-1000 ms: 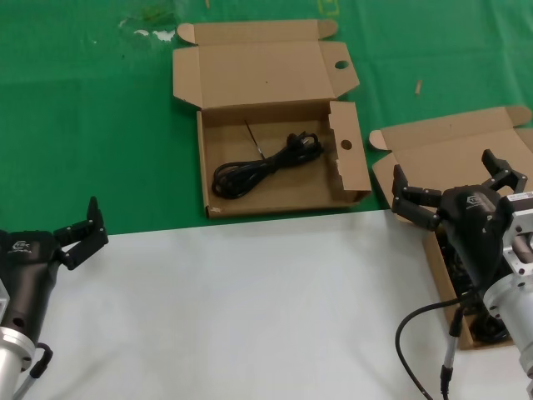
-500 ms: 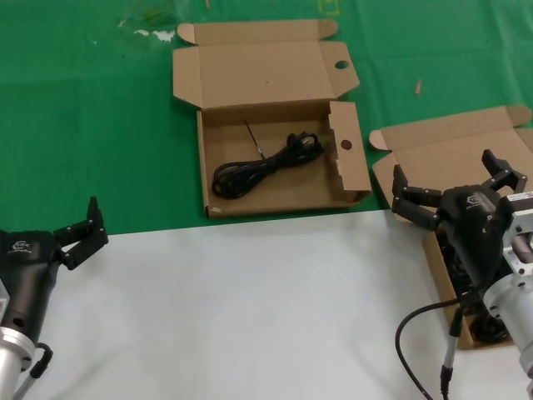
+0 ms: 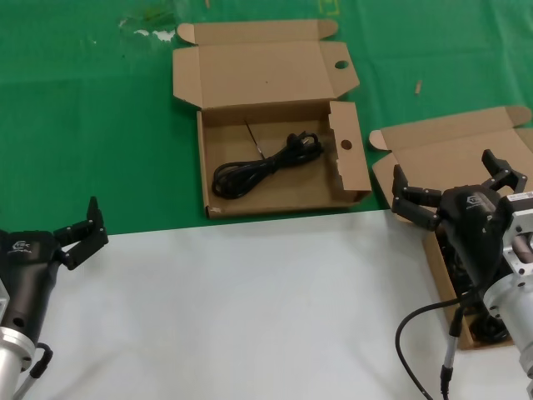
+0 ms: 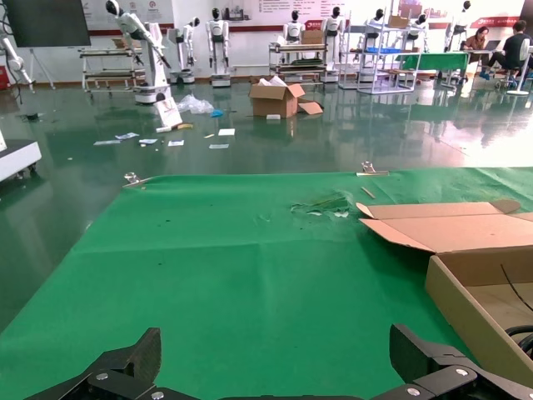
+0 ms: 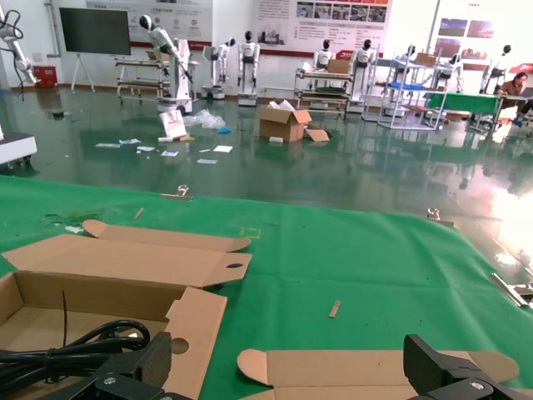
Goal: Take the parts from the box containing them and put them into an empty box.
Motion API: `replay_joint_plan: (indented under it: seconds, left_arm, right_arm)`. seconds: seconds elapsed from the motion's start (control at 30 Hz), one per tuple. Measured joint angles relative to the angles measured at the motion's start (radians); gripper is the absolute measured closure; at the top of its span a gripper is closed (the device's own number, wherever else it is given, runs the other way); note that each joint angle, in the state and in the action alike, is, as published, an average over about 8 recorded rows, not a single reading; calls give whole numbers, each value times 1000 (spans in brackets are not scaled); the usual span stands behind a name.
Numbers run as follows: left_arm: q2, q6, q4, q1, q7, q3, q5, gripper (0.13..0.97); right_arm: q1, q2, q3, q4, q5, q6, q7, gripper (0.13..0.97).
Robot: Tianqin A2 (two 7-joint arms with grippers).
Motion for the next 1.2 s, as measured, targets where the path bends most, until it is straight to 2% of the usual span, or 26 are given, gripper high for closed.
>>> replay_joint_plan:
  seconds: [1.2]
  left_arm:
    - [0,0,0,0,0,0,0,132]
  right_arm:
    - [0,0,0,0,0,0,0,129]
